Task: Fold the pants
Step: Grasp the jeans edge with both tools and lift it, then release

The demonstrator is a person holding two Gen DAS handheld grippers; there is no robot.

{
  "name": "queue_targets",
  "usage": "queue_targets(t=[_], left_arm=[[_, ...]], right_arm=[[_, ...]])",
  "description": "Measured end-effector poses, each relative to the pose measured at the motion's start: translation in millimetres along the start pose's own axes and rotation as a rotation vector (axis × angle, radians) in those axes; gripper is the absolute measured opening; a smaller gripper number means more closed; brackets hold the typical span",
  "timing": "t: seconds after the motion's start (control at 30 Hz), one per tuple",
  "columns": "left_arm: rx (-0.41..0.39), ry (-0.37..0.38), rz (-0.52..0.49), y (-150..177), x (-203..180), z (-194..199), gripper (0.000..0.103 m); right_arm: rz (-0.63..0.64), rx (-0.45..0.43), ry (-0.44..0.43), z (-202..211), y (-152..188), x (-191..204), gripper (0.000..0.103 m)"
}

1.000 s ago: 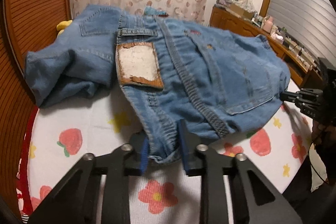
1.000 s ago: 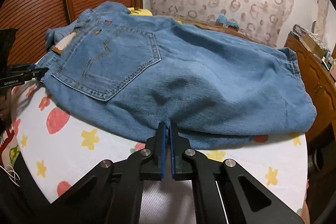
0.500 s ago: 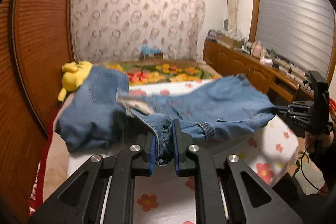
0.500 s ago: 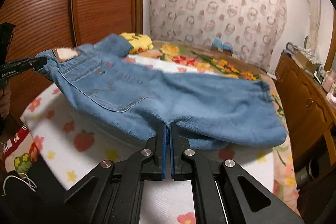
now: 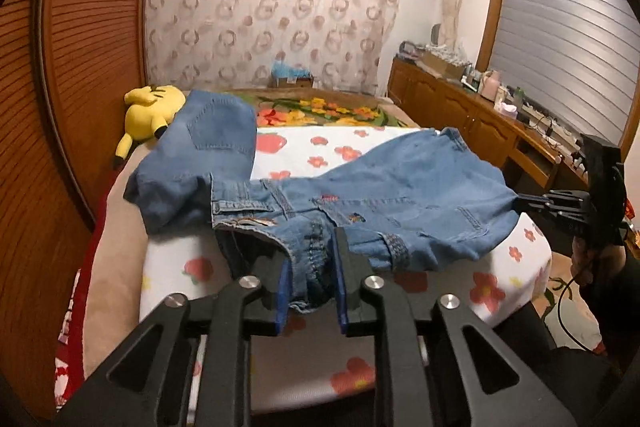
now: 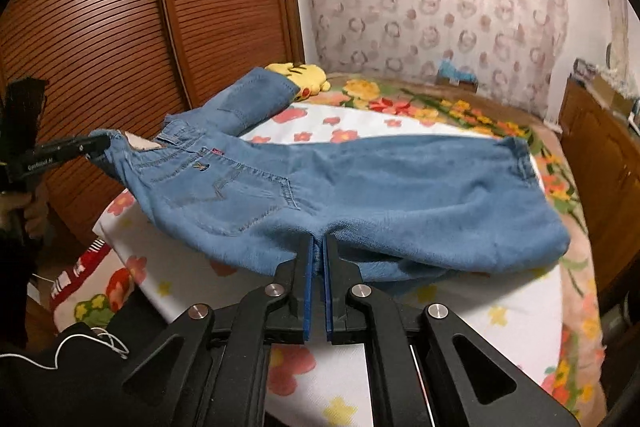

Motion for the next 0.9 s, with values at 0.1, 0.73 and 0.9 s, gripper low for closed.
queue_targets(t=[0.1, 0.73, 0.9], left_arm=[[0.013, -0.044, -0.018, 1.2, -0.6, 2.9, 0.036], [-0.039, -0.026, -0.056, -52.4, -35.7, -69.9, 0.082], [0.007, -0.01, -0.067, -62.1, -51.0, -115.6, 0.082]], right_arm=[[-0.007, 0.005, -0.006, 8.0, -1.5, -9.6, 0.005], [-0.041, -0.056, 0.131, -13.1, -45.4, -45.6, 0.032], [-0.057, -0.06, 0.191, -35.3, -65.1, -70.8, 0.035]])
Point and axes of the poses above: each gripper's, at about its wrist camera, not at the fingertips, and z roughly against the way its jaws point, x to its left, y to its underside, the point moved 6 cm from there along -z, roughly the way its jaws point, and after that the axes turned 5 degrees about -z, right-handed, at the moved point
